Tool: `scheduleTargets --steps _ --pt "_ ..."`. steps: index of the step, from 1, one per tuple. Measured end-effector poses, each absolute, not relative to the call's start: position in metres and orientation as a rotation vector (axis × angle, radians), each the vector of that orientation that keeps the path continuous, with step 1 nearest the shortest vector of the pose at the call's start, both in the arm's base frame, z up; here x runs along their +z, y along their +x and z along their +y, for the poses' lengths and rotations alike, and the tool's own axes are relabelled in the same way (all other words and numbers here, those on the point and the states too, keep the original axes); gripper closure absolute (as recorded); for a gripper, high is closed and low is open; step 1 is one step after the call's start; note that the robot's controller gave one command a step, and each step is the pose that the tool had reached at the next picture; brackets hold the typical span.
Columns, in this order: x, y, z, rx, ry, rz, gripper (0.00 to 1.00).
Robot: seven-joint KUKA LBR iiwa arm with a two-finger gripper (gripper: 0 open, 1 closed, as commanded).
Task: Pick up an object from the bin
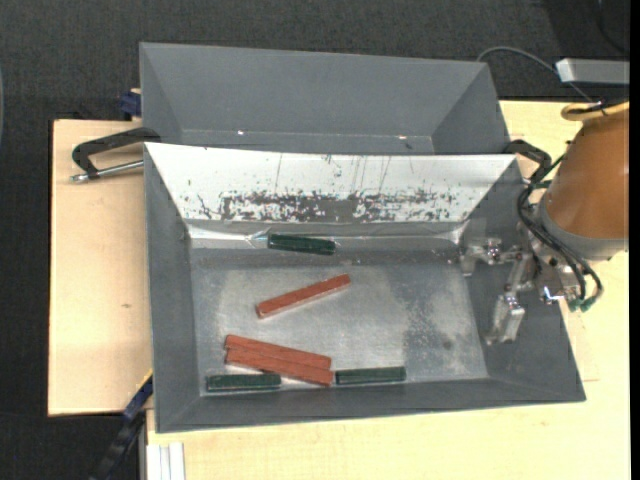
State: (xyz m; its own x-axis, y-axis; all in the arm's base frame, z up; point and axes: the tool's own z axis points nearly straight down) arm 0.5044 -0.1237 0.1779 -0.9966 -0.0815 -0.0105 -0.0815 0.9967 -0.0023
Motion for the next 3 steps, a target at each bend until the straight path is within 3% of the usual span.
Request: scheduleTargets --steps 1,2,3 --pt "0.101 0.496 -0.099 -0.001 -0.209 3.128 0.0" --pt "0.074 0.499 -0.04 0.002 -0.215 3.136 0.0" --pt "0.071 0.505 -0.003 0.002 -0.27 3.126 1.0"
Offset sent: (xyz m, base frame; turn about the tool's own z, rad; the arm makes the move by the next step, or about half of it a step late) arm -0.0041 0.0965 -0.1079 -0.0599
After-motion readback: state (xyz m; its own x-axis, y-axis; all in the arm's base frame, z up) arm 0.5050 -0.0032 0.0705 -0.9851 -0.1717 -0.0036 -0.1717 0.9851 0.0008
